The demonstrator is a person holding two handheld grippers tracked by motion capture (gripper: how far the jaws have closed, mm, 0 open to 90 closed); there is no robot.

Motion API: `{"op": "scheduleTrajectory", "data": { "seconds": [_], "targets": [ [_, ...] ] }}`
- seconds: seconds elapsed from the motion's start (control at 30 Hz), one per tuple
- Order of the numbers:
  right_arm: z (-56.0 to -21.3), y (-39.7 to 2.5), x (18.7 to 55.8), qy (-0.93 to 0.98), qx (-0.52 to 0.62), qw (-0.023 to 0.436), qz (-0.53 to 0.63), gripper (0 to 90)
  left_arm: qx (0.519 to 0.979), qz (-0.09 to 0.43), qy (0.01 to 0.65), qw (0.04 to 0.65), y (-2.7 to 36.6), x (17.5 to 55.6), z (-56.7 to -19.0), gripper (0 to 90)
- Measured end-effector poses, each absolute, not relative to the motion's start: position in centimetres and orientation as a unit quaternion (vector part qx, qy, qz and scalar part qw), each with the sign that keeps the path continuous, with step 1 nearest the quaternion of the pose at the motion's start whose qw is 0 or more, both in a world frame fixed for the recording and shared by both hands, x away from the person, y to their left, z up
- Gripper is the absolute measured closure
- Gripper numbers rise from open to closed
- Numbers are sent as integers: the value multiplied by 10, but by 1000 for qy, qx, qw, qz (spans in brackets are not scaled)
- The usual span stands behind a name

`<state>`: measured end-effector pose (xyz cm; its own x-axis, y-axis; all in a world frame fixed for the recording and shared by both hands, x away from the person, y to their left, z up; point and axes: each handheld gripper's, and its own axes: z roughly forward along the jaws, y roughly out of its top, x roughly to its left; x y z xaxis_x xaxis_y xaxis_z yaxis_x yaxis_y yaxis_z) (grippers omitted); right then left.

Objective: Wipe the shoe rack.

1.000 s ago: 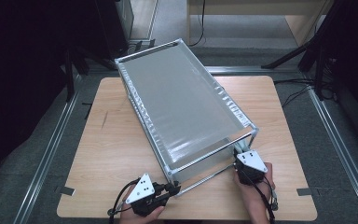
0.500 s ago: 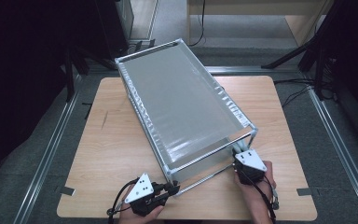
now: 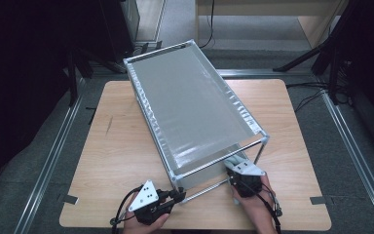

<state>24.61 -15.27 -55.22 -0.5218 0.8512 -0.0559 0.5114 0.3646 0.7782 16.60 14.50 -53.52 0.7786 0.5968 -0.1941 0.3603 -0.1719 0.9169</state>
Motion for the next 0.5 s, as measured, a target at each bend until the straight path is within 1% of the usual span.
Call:
{"op": "scheduleTrajectory", "data": {
  "seconds": [0.1,0.2,0.23,0.27,0.3,0.33,0.37,0.4,0.43,0.47,0.5],
  "targets": [
    [-553,-132,236,809,399,221,371,809,756,106,317,562,144,165,-535,791],
    [-553,-107,224,829,358,185,388,806,758,105,314,562,143,164,-536,791],
    [-553,-107,224,829,358,185,388,806,758,105,314,562,143,164,-536,791],
    [-553,-94,217,841,334,183,385,799,759,105,313,561,143,164,-535,792],
    [-553,-93,217,844,328,188,380,787,759,105,313,561,143,164,-535,792],
    [-553,-94,217,843,330,191,379,704,760,104,312,561,143,165,-535,792],
    [-553,-96,219,838,341,198,377,592,760,104,312,560,143,164,-535,792],
    [-553,-101,224,824,372,220,365,473,760,104,312,560,144,164,-535,792],
    [-553,-107,228,818,391,218,362,432,760,103,312,561,144,165,-535,791],
    [-553,-114,233,813,406,211,361,442,759,102,313,561,144,164,-535,791],
    [-552,-120,236,809,414,209,360,491,759,103,313,561,144,164,-535,790]
  ]
}}
